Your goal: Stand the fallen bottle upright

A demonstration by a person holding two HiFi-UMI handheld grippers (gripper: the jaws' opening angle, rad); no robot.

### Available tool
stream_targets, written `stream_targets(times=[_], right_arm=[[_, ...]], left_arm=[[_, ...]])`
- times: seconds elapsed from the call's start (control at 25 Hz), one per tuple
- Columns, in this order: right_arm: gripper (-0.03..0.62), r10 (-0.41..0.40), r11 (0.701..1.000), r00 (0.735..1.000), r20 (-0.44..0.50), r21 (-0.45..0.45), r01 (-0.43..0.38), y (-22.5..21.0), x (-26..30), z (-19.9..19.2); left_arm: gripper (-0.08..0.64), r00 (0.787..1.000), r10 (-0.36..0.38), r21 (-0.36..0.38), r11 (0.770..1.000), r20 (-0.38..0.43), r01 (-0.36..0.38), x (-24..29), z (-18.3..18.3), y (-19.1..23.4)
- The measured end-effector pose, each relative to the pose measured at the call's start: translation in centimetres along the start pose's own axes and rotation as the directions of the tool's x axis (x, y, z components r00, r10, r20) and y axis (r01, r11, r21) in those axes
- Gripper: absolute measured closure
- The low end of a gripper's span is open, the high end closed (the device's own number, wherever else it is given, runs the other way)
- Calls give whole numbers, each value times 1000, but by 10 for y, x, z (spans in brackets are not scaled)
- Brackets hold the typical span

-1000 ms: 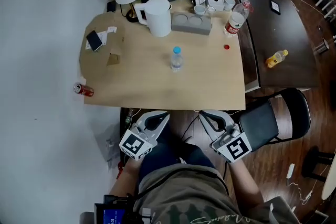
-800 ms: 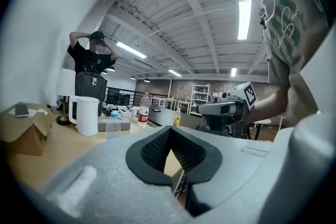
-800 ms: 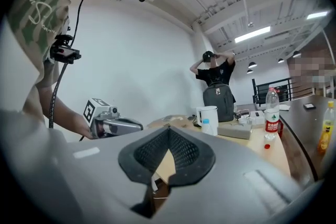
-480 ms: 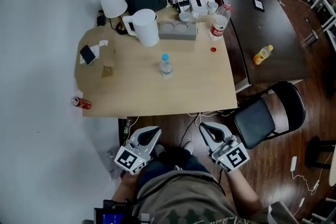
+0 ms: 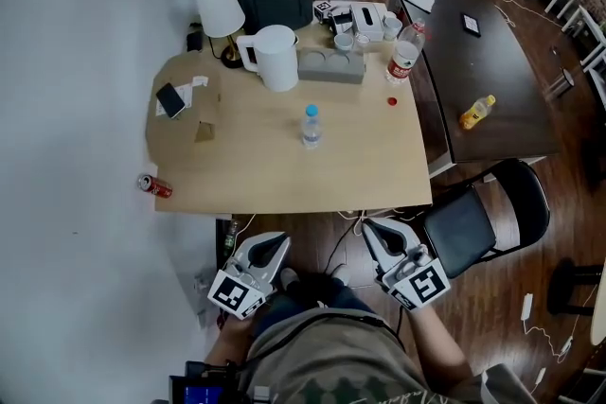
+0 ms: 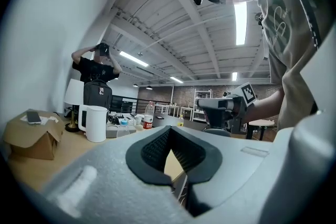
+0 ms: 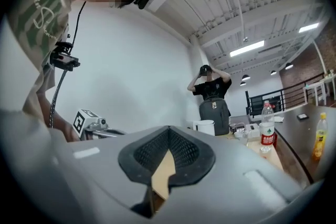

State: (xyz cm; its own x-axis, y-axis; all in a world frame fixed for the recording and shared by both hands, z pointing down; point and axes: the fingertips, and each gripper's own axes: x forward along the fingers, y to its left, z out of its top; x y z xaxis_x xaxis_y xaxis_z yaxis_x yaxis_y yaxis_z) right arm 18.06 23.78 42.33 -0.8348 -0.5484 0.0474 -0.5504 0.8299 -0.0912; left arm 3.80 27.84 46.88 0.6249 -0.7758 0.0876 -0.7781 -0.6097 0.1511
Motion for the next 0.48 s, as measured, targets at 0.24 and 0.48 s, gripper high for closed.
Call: stream_targets(times=[0.24,0.48], right_arm=[[589,-4,1000,1000,18,-9,4,0,6,6],[589,-9,1000,1000,16,3,9,2,9,6]], left_arm=[[560,1000,6,12,1000,15,-6,-9,4,4],[560,1000,16,3,1000,6,-16,-17,4,10]])
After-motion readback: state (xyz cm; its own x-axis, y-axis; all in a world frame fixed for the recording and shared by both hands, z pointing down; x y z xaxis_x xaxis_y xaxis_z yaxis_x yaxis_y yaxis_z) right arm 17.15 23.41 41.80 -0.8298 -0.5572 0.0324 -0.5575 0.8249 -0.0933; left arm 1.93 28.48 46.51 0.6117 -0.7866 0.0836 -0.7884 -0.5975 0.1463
